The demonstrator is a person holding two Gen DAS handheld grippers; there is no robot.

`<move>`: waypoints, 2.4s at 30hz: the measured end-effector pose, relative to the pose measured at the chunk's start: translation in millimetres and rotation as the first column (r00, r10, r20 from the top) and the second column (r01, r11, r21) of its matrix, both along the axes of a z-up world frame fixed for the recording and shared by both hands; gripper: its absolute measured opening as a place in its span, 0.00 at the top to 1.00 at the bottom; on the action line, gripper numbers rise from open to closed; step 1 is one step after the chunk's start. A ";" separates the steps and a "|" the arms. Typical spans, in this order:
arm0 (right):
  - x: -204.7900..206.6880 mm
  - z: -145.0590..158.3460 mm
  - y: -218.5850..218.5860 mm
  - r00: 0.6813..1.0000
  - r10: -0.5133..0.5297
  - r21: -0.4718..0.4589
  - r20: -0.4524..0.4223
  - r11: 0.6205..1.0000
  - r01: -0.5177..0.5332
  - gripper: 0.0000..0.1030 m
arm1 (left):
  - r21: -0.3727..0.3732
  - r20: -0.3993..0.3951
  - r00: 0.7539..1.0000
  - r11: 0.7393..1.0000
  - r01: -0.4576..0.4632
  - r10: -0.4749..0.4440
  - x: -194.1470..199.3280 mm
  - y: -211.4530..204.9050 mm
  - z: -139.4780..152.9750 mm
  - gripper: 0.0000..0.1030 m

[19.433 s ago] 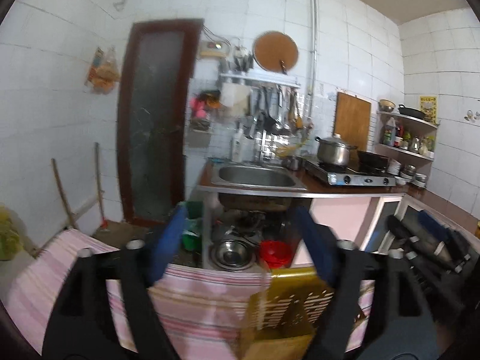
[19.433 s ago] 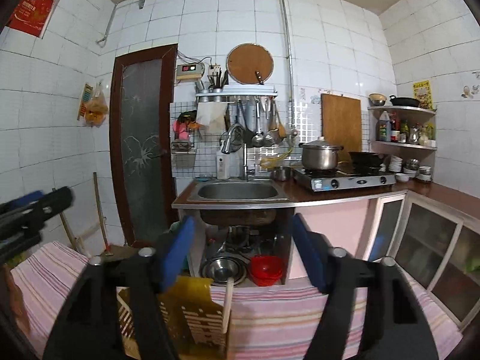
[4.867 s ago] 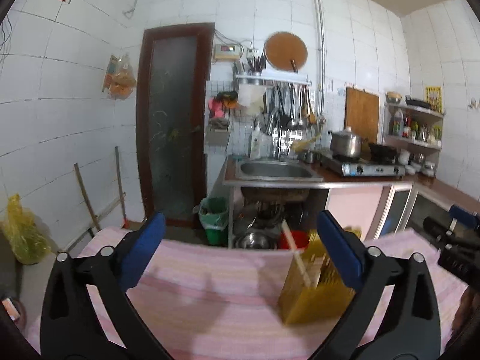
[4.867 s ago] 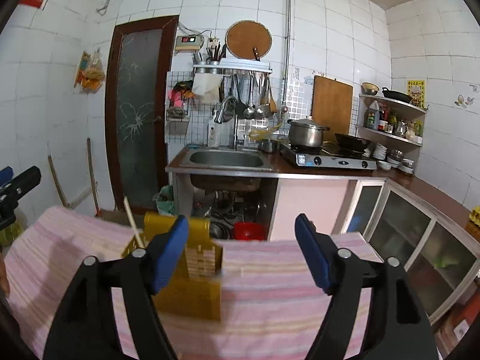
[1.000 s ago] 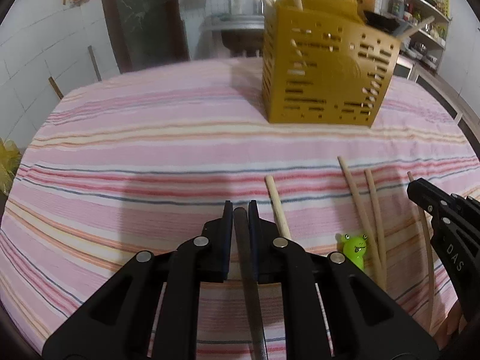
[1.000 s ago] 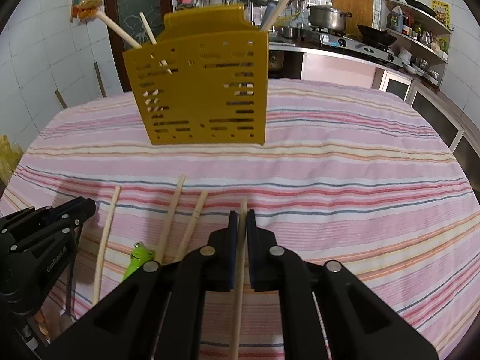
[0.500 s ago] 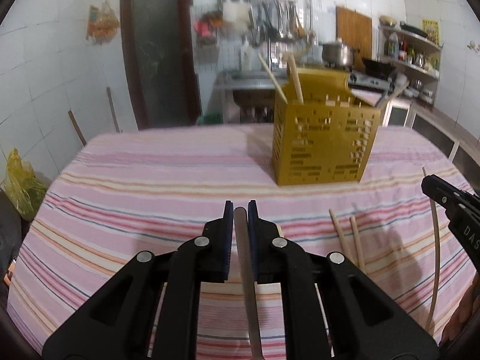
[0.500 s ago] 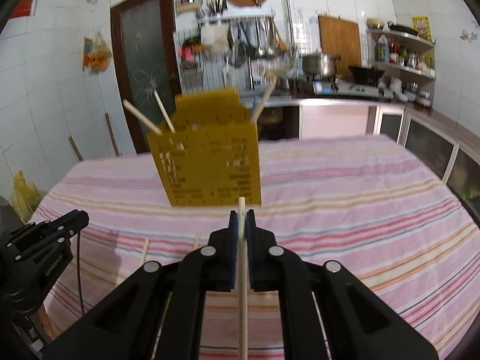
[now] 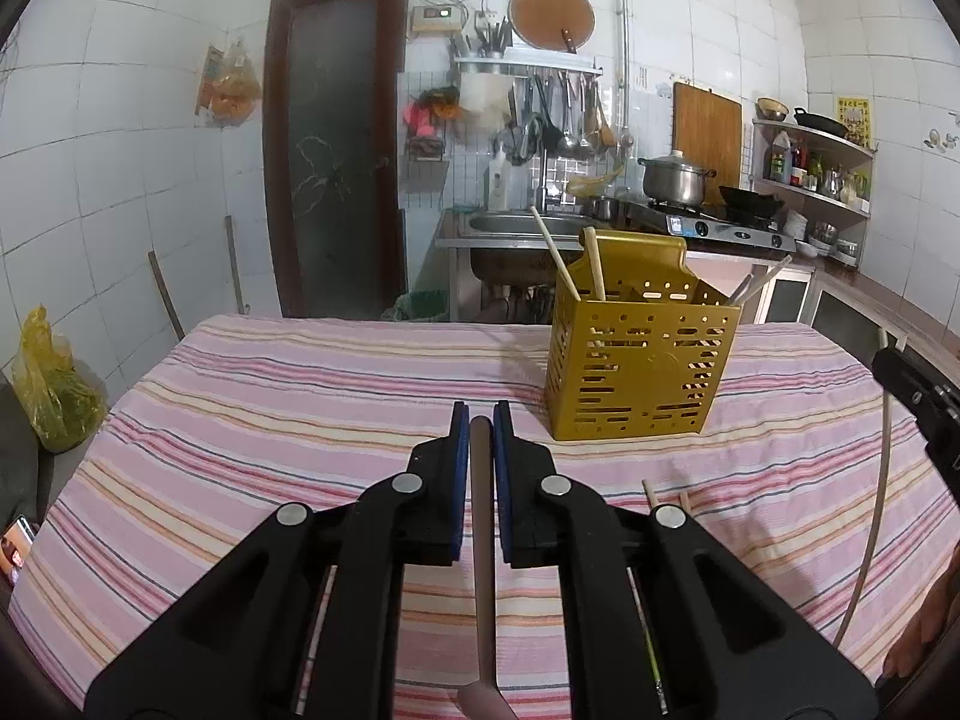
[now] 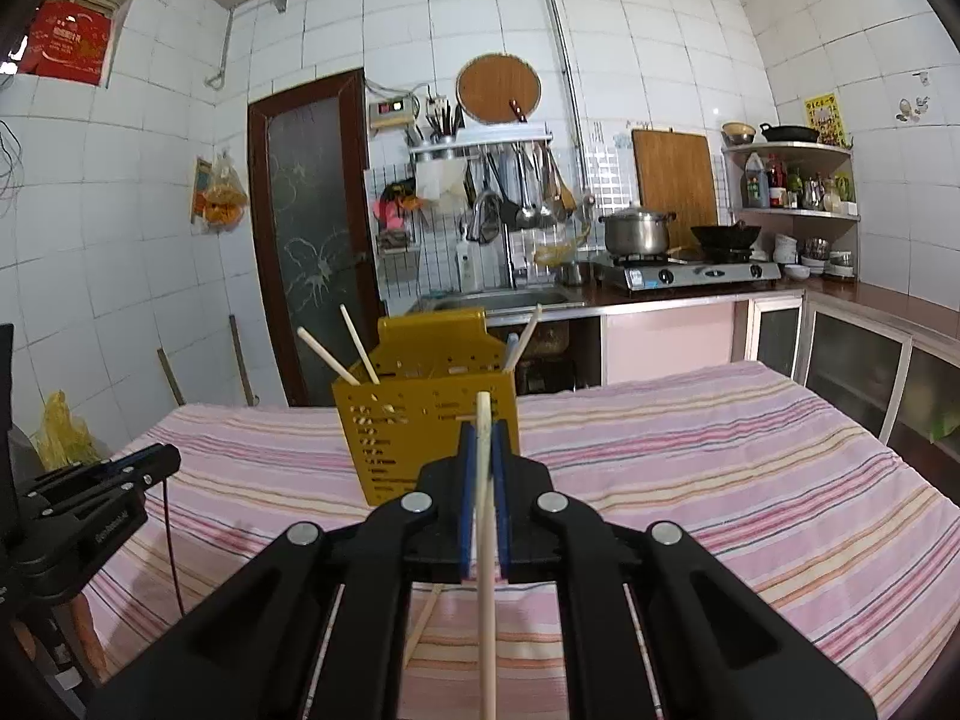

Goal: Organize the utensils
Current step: 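Lift both held chopsticks and carry them over the yellow caddy, then open both tools to drop the chopsticks into the yellow caddy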

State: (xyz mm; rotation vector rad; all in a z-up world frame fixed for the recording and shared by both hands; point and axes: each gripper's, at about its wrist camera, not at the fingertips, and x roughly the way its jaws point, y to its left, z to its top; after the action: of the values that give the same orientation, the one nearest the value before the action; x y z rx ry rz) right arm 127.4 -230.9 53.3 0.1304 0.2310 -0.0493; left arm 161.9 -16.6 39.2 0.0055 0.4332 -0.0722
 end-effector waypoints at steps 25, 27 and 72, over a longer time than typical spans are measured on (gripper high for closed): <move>-25.4 9.0 5.6 0.997 -0.018 -0.020 0.075 1.000 0.019 0.94 | -0.008 0.073 0.997 1.000 0.010 -0.009 -13.5 -1.6 4.8 0.95; -26.6 12.5 8.1 0.996 -0.025 -0.032 0.082 0.999 0.028 0.94 | -0.005 0.080 0.997 1.000 0.013 -0.012 -14.8 -2.9 7.3 0.95; 104.8 167.9 4.1 0.961 0.013 -0.089 0.275 0.996 0.011 0.95 | -0.100 0.287 0.953 0.986 0.133 -0.100 112.5 -73.7 157.3 0.99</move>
State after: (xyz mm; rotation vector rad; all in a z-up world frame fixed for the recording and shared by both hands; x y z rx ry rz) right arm 232.2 -226.8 221.2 0.0466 -0.0499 -0.0399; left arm 274.4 -90.3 196.5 -0.0748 0.1428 -0.2110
